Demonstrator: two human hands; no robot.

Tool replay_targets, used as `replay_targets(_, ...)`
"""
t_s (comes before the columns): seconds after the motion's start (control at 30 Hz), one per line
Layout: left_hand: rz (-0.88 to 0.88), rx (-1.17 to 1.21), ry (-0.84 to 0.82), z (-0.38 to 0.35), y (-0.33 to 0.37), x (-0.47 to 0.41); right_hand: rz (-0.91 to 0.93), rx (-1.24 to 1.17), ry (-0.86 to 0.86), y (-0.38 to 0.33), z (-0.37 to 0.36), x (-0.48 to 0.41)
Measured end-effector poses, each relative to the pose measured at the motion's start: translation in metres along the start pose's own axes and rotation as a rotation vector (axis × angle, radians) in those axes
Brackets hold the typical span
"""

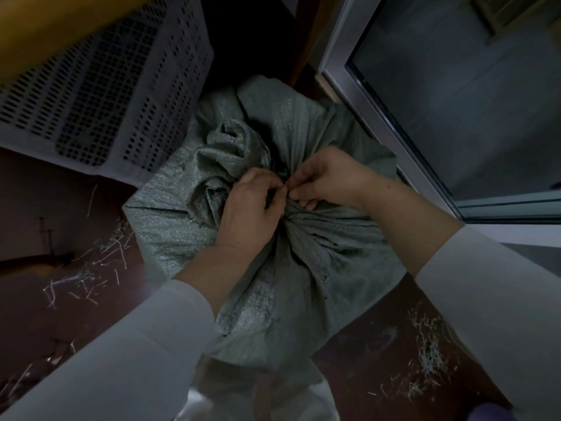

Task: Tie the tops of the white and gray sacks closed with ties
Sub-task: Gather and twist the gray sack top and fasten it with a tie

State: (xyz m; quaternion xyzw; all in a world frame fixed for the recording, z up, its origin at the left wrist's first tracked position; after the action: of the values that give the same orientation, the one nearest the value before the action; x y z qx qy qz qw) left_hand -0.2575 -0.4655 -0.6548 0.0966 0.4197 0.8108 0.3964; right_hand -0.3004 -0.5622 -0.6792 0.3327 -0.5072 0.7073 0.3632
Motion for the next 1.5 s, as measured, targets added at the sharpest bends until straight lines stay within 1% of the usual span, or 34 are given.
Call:
replay_targets(0.1, 0.000, -0.001, -0.010, 0.001, 0.000, -0.001, 0.020, 0.062, 0.000, -0.001, -0.002, -0.001)
replay_targets(0.2, -0.004, -0.022, -0.041, 0.000, 0.001, -0.004, 0.072, 0.152, 0.060, -0.005, -0.001, -0.004)
replay_targets(0.27, -0.009, -0.035, -0.059, 0.000, 0.002, -0.007, 0.144, 0.257, 0.156, -0.009, 0.003, -0.003)
replay_targets(0.37, -0.041, -0.099, -0.089, 0.002, 0.010, -0.011, 0.258, 0.386, 0.379, -0.015, 0.009, 0.008)
replay_targets(0.43, -0.056, -0.172, -0.083, 0.011, 0.021, -0.018, 0.324, 0.304, 0.537, -0.020, 0.016, 0.026)
replay_targets(0.53, -0.154, -0.229, 0.014, 0.040, 0.055, -0.044, 0.456, 0.044, 0.749, -0.043, 0.044, 0.064)
replay_targets(0.57, -0.186, -0.231, 0.041, 0.050, 0.065, -0.052, 0.515, 0.014, 0.796, -0.052, 0.052, 0.077)
replay_targets(0.63, -0.192, -0.215, 0.061, 0.060, 0.071, -0.059, 0.616, 0.031, 0.858, -0.064, 0.056, 0.093)
replay_targets(0.67, -0.171, -0.203, 0.055, 0.061, 0.068, -0.058, 0.633, 0.013, 0.855, -0.062, 0.053, 0.093)
replay_targets(0.7, -0.131, -0.186, 0.040, 0.058, 0.060, -0.054, 0.614, -0.052, 0.816, -0.054, 0.049, 0.086)
replay_targets(0.73, -0.071, -0.158, 0.017, 0.051, 0.050, -0.047, 0.553, -0.160, 0.745, -0.042, 0.043, 0.074)
replay_targets(0.8, 0.078, -0.092, -0.022, 0.036, 0.023, -0.032, 0.372, -0.401, 0.565, -0.014, 0.027, 0.045)
replay_targets(0.83, 0.131, -0.071, -0.030, 0.030, 0.011, -0.026, 0.308, -0.475, 0.503, -0.004, 0.020, 0.034)
replay_targets(0.87, 0.156, -0.065, -0.031, 0.026, 0.003, -0.023, 0.274, -0.496, 0.466, 0.001, 0.016, 0.025)
replay_targets(0.93, 0.159, -0.054, -0.033, 0.021, -0.003, -0.019, 0.258, -0.473, 0.426, 0.002, 0.015, 0.017)
replay_targets(1.03, 0.152, 0.017, -0.035, 0.013, -0.008, -0.019, 0.293, -0.434, 0.412, -0.001, 0.019, 0.015)
replay_targets(1.23, 0.247, 0.295, -0.051, -0.006, -0.024, -0.018, 0.236, -0.406, 0.355, 0.001, 0.020, 0.003)
replay_targets(1.33, 0.271, 0.295, -0.062, -0.008, -0.029, -0.018, 0.222, -0.398, 0.330, 0.001, 0.019, -0.002)
replay_targets(1.43, 0.292, 0.284, -0.062, -0.008, -0.031, -0.018, 0.184, -0.428, 0.263, 0.004, 0.018, -0.005)
replay_targets(1.5, 0.308, 0.309, -0.058, -0.010, -0.031, -0.018, 0.179, -0.403, 0.260, 0.004, 0.018, -0.005)
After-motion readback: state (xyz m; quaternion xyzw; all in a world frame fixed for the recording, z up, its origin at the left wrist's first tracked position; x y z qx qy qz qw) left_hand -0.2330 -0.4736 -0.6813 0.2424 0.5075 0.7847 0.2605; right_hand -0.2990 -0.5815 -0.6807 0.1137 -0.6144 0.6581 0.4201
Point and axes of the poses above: each hand's wrist, its own x-axis away from the middle knuckle, its own z-axis out of the back of the hand, y = z × x, the point moved 10 cm from there along -x, towards the middle knuckle, and after that the axes turned 13 degrees about -z, right-handed, at the moved point
